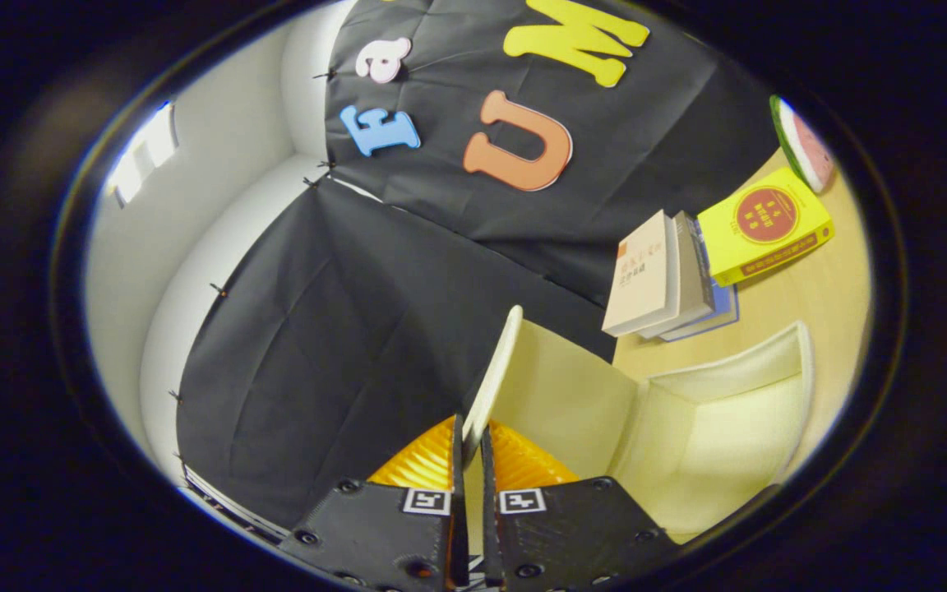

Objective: Open the storage box then place both shoes into the box .Put the left shoe in first, then the right shoe, with the right side of both shoes facing outward in a uniform manner.

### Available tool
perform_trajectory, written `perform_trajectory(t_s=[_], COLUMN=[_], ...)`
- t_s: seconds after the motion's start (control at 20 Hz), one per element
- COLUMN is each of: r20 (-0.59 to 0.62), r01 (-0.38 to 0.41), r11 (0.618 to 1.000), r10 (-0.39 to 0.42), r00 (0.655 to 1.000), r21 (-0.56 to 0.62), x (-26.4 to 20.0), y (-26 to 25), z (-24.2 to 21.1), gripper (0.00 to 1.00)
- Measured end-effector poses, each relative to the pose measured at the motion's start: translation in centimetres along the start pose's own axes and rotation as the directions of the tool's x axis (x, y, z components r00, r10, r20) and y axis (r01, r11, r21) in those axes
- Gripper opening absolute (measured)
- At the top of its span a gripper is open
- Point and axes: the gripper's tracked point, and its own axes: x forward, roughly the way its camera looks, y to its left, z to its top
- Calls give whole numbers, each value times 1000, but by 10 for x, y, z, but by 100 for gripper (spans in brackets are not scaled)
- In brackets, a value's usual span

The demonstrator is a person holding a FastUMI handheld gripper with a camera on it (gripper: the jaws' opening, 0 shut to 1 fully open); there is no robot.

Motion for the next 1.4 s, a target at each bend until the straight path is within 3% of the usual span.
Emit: perform_trajectory(t_s=[0.1,0.25,0.55,0.7,1.0,1.2,1.4], r20=[-5,-22,-11,8,92,150,161], r01=[12,29,79,107,264,419,561], r11=[1000,997,988,978,921,848,736], r10=[-12,-31,-81,-107,-248,-391,-544], r00=[1000,999,997,994,964,908,823], r21=[-28,-65,-131,-177,-287,-325,-378], x=[21,48,49,32,-26,-81,-142], y=[7,13,14,8,-32,-76,-127], z=[-8,-24,-35,-34,-17,-2,5], gripper=[8,21,93,94,94,94,95])
